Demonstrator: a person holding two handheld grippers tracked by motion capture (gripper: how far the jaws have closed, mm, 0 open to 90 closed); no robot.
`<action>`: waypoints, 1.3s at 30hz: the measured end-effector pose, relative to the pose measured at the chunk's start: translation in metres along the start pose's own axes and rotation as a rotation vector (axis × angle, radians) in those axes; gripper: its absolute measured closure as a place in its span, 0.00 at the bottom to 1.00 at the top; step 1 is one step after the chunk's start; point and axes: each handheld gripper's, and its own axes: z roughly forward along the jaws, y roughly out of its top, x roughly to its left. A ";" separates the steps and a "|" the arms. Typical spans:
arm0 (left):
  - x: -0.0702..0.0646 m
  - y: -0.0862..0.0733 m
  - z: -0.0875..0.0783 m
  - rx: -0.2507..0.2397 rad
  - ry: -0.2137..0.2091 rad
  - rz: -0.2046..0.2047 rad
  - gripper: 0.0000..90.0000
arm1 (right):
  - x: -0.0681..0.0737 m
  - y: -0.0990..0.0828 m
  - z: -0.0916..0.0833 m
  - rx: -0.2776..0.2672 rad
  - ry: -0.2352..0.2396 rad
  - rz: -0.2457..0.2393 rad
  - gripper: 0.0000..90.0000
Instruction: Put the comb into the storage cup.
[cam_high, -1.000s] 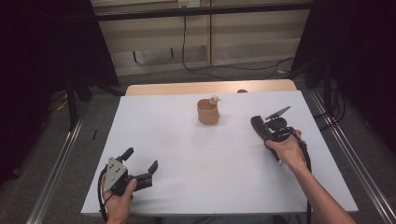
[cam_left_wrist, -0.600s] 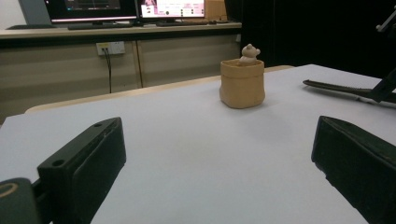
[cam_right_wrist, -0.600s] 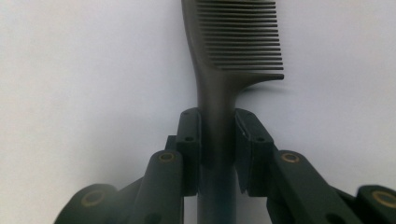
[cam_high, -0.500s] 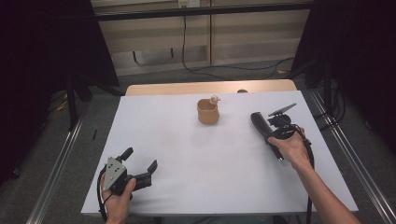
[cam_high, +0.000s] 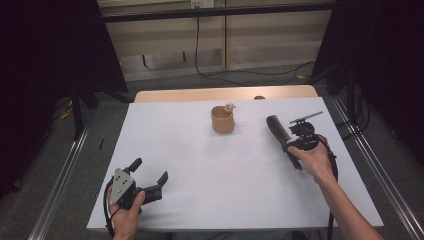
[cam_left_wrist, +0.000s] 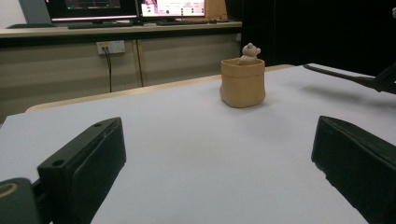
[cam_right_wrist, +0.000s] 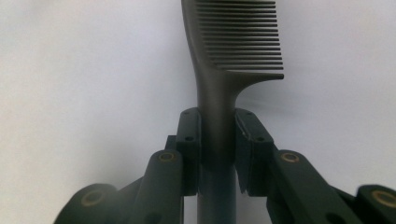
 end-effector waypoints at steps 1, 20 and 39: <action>0.000 0.000 0.000 0.001 -0.002 0.006 0.03 | 0.000 0.000 -0.001 -0.006 0.006 0.003 0.81; 0.000 0.000 0.000 0.000 -0.001 -0.002 0.03 | 0.003 -0.010 -0.004 -0.157 0.034 -0.008 0.81; -0.001 0.000 -0.001 0.003 -0.008 -0.003 0.03 | 0.008 -0.018 -0.018 -0.378 0.097 -0.147 0.81</action>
